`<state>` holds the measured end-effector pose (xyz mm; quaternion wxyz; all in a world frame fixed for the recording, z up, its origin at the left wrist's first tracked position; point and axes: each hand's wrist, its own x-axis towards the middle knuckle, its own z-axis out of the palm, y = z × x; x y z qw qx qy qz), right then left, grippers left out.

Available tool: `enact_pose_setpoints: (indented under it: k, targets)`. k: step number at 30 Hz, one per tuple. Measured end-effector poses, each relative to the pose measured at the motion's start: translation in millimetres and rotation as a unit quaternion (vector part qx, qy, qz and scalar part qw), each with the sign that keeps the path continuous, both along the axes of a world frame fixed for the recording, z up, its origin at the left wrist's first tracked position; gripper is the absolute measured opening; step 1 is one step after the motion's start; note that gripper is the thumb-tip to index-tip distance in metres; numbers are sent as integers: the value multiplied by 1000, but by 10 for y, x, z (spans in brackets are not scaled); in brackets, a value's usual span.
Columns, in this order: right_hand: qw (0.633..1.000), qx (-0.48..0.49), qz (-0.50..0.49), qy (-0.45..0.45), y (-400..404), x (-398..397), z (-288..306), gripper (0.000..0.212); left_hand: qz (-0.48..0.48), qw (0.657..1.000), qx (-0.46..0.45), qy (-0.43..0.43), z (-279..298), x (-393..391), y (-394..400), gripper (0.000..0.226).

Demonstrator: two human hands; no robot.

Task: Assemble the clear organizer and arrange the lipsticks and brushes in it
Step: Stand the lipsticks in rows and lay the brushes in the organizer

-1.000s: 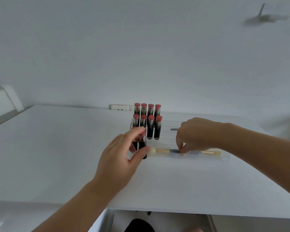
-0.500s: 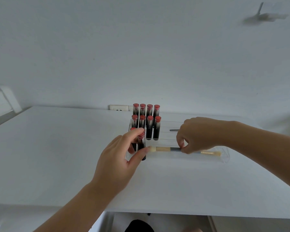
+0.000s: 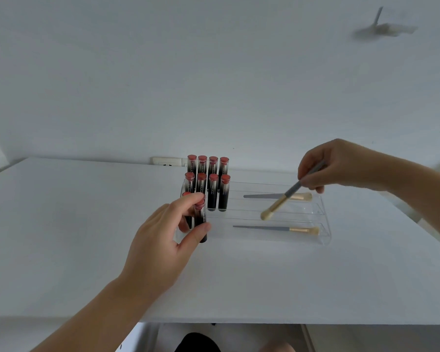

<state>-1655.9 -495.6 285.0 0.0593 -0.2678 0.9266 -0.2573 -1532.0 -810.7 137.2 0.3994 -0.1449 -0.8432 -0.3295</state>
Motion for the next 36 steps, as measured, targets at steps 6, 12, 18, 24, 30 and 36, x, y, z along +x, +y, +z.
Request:
enact_pose_setpoints:
  k: [6, 12, 18, 24, 30, 36]
  targets:
    - [961, -243, -8, -128, 78, -96, -79, 14, 6, 1000, -4, 3, -12, 3, -1, 51]
    - [976, -214, -32, 7, -4, -100, -81, 9, -4, 1000, -3, 3, 1, 8, -1, 49]
    - [981, -167, -11, 93, -192, -13, -112, 9, -5, 1000, -2, 4, -4, 14, 2, 53]
    - [979, 69, 36, 188, -340, 55, -216, 12, -6, 1000, 0, 4, -2, 10, -5, 51]
    - [964, 184, 55, 185, -485, 55, -435, 7, -3, 1000, 4, -7, -18, 13, -10, 51]
    - [944, 243, 61, 213, -570, 40, -531, 16, -4, 1000, -1, -1, -10, 18, -11, 52]
